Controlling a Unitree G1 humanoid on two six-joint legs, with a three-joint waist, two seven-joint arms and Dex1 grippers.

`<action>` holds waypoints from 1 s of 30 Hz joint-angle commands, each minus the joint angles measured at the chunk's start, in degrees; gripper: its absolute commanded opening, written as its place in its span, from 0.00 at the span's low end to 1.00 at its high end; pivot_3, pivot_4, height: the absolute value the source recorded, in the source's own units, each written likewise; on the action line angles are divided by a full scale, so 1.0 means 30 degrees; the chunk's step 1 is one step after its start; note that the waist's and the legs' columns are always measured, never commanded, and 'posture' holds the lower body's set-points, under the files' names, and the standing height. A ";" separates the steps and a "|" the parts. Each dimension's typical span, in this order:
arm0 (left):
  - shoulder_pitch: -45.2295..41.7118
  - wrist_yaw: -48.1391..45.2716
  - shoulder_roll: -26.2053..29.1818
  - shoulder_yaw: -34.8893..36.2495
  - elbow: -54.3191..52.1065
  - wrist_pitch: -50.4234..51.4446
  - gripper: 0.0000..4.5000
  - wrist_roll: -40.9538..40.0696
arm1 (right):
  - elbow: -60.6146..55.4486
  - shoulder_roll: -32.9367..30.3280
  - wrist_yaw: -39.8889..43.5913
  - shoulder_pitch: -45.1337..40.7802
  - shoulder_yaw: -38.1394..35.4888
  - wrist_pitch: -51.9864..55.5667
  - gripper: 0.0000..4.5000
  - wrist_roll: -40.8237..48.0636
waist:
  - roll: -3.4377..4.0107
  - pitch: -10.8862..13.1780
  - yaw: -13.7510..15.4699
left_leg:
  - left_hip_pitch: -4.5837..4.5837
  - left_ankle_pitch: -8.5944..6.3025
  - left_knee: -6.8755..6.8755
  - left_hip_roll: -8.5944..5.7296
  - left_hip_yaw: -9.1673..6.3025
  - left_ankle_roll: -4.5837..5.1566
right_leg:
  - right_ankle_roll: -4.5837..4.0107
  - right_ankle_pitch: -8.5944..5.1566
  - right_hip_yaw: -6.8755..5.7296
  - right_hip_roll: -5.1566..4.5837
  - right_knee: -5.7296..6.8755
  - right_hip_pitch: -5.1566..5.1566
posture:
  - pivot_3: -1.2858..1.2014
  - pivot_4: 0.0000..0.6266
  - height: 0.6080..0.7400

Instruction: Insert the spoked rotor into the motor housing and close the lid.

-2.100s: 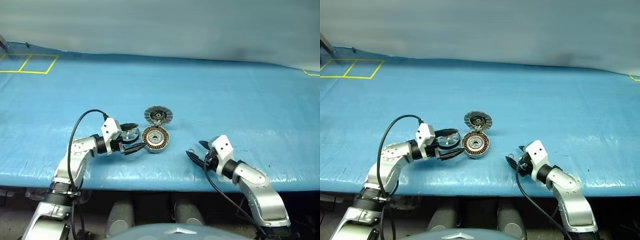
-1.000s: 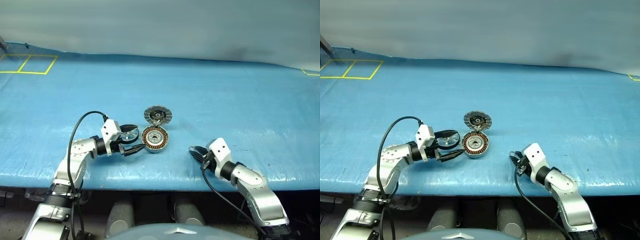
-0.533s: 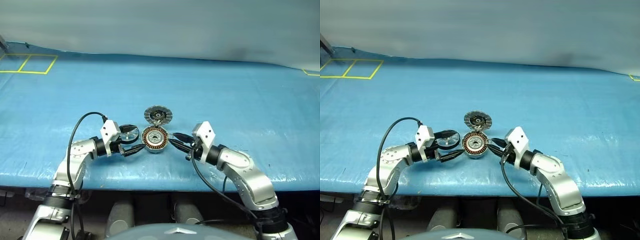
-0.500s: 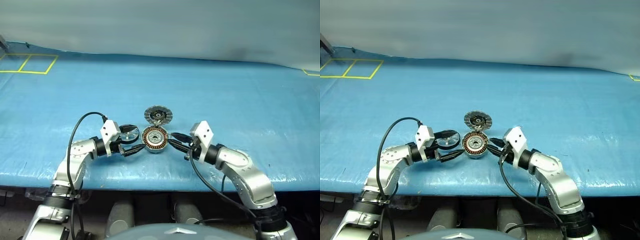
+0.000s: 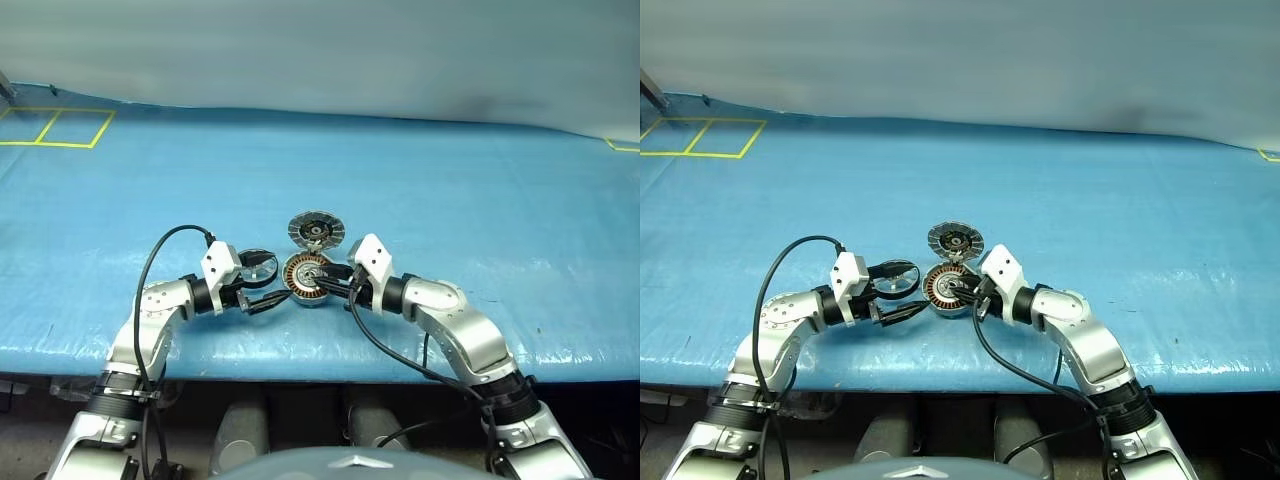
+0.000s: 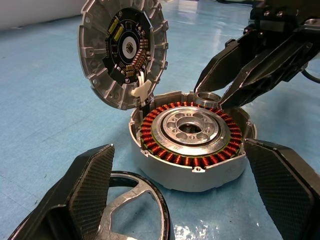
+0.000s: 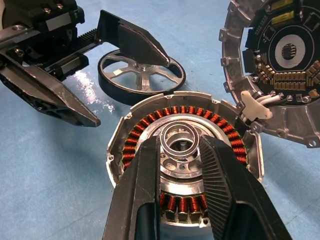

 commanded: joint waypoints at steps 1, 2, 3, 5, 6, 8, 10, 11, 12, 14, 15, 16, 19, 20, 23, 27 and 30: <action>0.0008 -0.0064 0.0005 0.0188 -0.0954 -0.0390 1.00 -0.0331 | 0.0135 0.0222 0.0069 -0.0518 0.0120 -0.0601 0.17 -0.0178 | 0.0000 0.0000 0.0000 | 0.0000 0.0000 0.0000 0.0000 -0.0001 0.0000 | 0.0000 0.0000 0.0000 0.0000 0.0000 0.0000 | 0.52 0.24 1.00; 0.0027 -0.0061 0.0009 0.0193 -0.0972 -0.0398 1.00 -0.0343 | 0.0240 0.0267 0.0073 -0.0573 0.0160 -0.0636 0.17 -0.0218 | 0.0000 0.0000 0.0000 | 0.0000 0.0000 0.0000 0.0000 0.0000 0.0000 | 0.0000 0.0000 -0.0001 0.0000 0.0000 0.0000 | 0.52 0.24 1.00; 0.0040 -0.0055 0.0011 0.0197 -0.0984 -0.0406 1.00 -0.0349 | 0.0334 0.0300 0.0073 -0.0621 0.0193 -0.0675 0.17 -0.0251 | 0.0001 0.0000 0.0000 | 0.0001 0.0000 0.0000 0.0000 0.0000 0.0000 | 0.0000 0.0001 -0.0001 0.0000 0.0000 0.0000 | 0.52 0.24 1.00; 0.0067 -0.0046 0.0007 0.0204 -0.1016 -0.0408 1.00 -0.0364 | 0.0550 0.0356 0.0093 -0.0730 0.0305 -0.0754 0.17 -0.0364 | 0.0000 0.0000 -0.0001 | 0.0000 0.0000 -0.0002 0.0000 -0.0001 0.0000 | 0.0001 0.0001 -0.0001 0.0001 0.0001 0.0000 | 0.52 0.24 1.00; 0.0075 -0.0048 0.0003 0.0208 -0.1025 -0.0417 1.00 -0.0370 | 0.0658 0.0393 0.0107 -0.0781 0.0356 -0.0790 0.17 -0.0419 | 0.0000 0.0000 0.0000 | 0.0000 0.0000 -0.0004 0.0000 -0.0001 0.0000 | 0.0001 0.0001 -0.0001 0.0000 0.0001 -0.0001 | 0.52 0.24 1.00; 0.0085 -0.0051 -0.0009 0.0228 -0.1017 -0.0446 1.00 -0.0390 | 0.0893 0.0492 0.0145 -0.0890 0.0448 -0.0821 0.17 -0.0502 | 0.0000 0.0000 -0.0003 | 0.0001 0.0000 -0.0003 0.0000 0.0000 0.0000 | 0.0001 0.0001 -0.0001 0.0001 0.0000 -0.0001 | 0.52 0.24 1.00; 0.0092 -0.0048 -0.0012 0.0237 -0.1011 -0.0475 1.00 -0.0405 | 0.1090 0.0528 0.0174 -0.0977 0.0544 -0.0841 0.17 -0.0617 | 0.0000 0.0000 -0.0005 | 0.0002 0.0000 -0.0001 0.0000 0.0000 0.0000 | 0.0001 0.0001 -0.0001 0.0001 0.0001 0.0000 | 0.52 0.24 1.00; 0.0091 -0.0039 -0.0014 0.0237 -0.1004 -0.0487 1.00 -0.0421 | 0.1193 0.0551 0.0167 -0.1012 0.0567 -0.0859 0.17 -0.0662 | 0.0000 0.0000 -0.0003 | 0.0002 0.0000 -0.0001 0.0000 0.0001 0.0000 | 0.0002 0.0001 0.0000 0.0000 0.0001 0.0000 | 0.52 0.24 1.00; 0.0088 -0.0028 -0.0014 0.0233 -0.0995 -0.0499 1.00 -0.0433 | 0.1293 0.0578 0.0154 -0.1044 0.0570 -0.0882 0.17 -0.0702 | 0.0001 0.0000 -0.0005 | 0.0001 0.0000 -0.0001 0.0000 0.0000 0.0000 | 0.0001 0.0001 0.0000 0.0001 0.0001 0.0000 | 0.52 0.24 1.00; 0.0068 -0.0003 -0.0018 0.0212 -0.0964 -0.0528 1.00 -0.0449 | 0.1472 0.0626 0.0120 -0.1104 0.0549 -0.0923 0.17 -0.0773 | 0.0000 0.0000 -0.0005 | 0.0001 0.0000 -0.0002 0.0000 0.0000 0.0000 | 0.0001 0.0001 -0.0001 0.0000 0.0001 -0.0001 | 0.52 0.24 1.00; 0.0056 0.0009 -0.0018 0.0199 -0.0951 -0.0541 1.00 -0.0459 | 0.1536 0.0644 0.0102 -0.1134 0.0529 -0.0934 0.17 -0.0797 | 0.0000 0.0000 -0.0005 | 0.0001 0.0000 -0.0002 0.0000 0.0000 0.0000 | 0.0001 0.0001 0.0000 0.0001 0.0001 0.0000 | 0.52 0.24 1.00; 0.0046 0.0021 -0.0015 0.0188 -0.0938 -0.0554 1.00 -0.0465 | 0.1584 0.0653 0.0101 -0.1161 0.0515 -0.0950 0.17 -0.0812 | 0.0001 0.0000 -0.0006 | 0.0001 0.0000 -0.0002 0.0000 0.0000 0.0000 | 0.0001 0.0001 0.0000 0.0001 0.0001 -0.0001 | 0.52 0.24 1.00; 0.0012 0.0056 -0.0011 0.0170 -0.0896 -0.0581 1.00 -0.0448 | 0.1682 0.0663 0.0098 -0.1213 0.0505 -0.0988 0.17 -0.0832 | 0.0000 0.0000 -0.0005 | 0.0001 0.0000 -0.0002 0.0000 -0.0001 0.0000 | 0.0002 0.0002 -0.0001 0.0000 0.0001 -0.0001 | 0.52 0.24 1.00; -0.0004 0.0066 -0.0011 0.0172 -0.0878 -0.0593 1.00 -0.0439 | 0.1714 0.0657 0.0098 -0.1229 0.0512 -0.1004 0.17 -0.0850 | 0.0000 0.0000 -0.0005 | 0.0001 0.0000 -0.0002 0.0000 0.0000 0.0000 | 0.0003 0.0002 -0.0001 0.0001 0.0001 0.0000 | 0.52 0.24 1.00; -0.0030 0.0088 0.0012 0.0198 -0.0837 -0.0628 1.00 -0.0427 | 0.1736 0.0646 0.0091 -0.1244 0.0536 -0.1012 0.17 -0.0904 | 0.0001 0.0000 -0.0005 | 0.0001 0.0000 -0.0002 0.0000 0.0000 0.0001 | 0.0003 0.0003 -0.0001 0.0000 0.0001 0.0000 | 0.52 0.24 1.00; -0.0008 0.0125 0.0053 0.0213 -0.0834 -0.0661 1.00 -0.0406 | 0.1598 0.0612 0.0115 -0.1175 0.0576 -0.0988 0.17 -0.0965 | 0.0000 0.0000 -0.0006 | 0.0001 0.0000 -0.0002 0.0000 -0.0001 0.0001 | 0.0004 0.0003 -0.0001 0.0000 0.0001 0.0000 | 0.52 0.24 1.00; -0.0016 0.0160 0.0069 0.0208 -0.0796 -0.0657 1.00 -0.0390 | 0.1424 0.0570 0.0139 -0.1086 0.0602 -0.0960 0.17 -0.1010 | 0.0001 0.0000 -0.0007 | 0.0001 0.0000 -0.0001 0.0000 0.0000 0.0000 | 0.0004 0.0003 0.0000 0.0001 0.0001 0.0000 | 0.52 0.24 1.00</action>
